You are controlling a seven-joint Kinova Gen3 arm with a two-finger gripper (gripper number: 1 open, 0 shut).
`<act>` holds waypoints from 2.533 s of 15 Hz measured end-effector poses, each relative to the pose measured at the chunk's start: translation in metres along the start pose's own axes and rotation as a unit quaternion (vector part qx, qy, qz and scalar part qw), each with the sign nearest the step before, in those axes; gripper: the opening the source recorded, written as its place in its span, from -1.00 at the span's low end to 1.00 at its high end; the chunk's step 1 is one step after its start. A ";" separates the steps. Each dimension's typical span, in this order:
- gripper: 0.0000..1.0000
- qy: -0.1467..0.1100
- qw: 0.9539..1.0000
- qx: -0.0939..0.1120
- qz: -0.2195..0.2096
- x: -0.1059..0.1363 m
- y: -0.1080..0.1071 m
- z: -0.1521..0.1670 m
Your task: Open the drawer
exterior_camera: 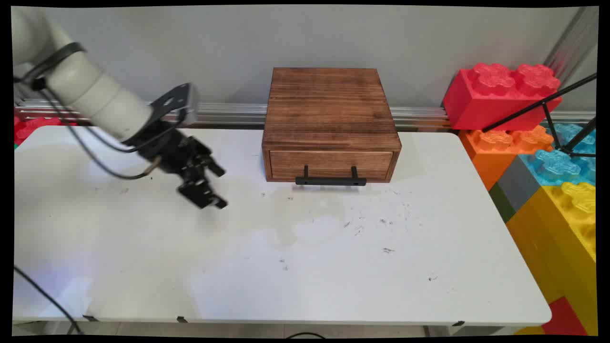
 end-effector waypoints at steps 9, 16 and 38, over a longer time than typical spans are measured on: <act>1.00 0.017 1.000 0.016 0.003 0.093 -0.001 0.052; 1.00 0.019 0.999 0.026 0.026 0.140 0.005 0.092; 1.00 -0.023 0.993 0.046 0.109 0.171 -0.004 0.173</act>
